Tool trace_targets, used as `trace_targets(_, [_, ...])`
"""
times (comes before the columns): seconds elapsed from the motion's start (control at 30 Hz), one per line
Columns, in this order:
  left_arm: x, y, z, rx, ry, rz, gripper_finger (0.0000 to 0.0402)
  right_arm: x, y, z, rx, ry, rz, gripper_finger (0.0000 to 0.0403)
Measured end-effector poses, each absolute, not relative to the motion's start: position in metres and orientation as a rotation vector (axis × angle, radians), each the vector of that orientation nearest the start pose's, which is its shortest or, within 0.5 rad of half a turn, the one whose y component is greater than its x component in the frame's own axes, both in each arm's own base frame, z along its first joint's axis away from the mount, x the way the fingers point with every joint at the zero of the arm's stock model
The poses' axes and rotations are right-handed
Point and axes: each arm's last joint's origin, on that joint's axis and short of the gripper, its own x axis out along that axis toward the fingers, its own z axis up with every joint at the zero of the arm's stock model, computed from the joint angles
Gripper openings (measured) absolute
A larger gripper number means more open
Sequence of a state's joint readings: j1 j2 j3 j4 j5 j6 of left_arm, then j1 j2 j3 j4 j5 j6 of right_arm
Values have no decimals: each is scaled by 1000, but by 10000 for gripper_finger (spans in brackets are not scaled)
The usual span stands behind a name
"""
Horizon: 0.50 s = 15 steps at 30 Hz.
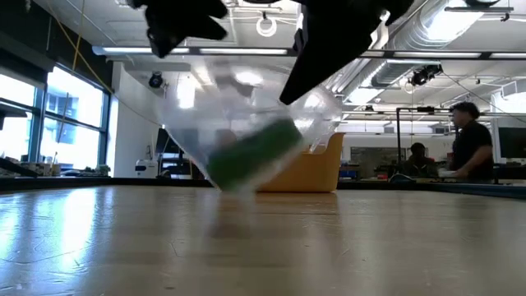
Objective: Roll bandage
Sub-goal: Close the transparent zip bag containing the rolled green bandage
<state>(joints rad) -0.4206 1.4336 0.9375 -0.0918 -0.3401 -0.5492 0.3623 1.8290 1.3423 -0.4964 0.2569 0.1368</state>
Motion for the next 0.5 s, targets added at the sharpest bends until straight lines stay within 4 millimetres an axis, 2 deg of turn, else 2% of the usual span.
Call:
trace_targets(0.1, [265,-126,250,-207,576,53,124,363,130,218,-139,937,18,1])
trace_targets(0.2, [251,-144,237,-67,538,113,125,363,131,219,-127,931,19,1])
trace_targets(0.27, [245,-158,228,10,450,184,121,363,133,219,-118,914,25,0])
trace_targets(0.4, [240,-175,208,122,304,336,116,366,137,222,-94,876,74,0])
trace_targets(0.5, [245,-180,194,196,287,362,117,368,140,224,-73,851,109,0])
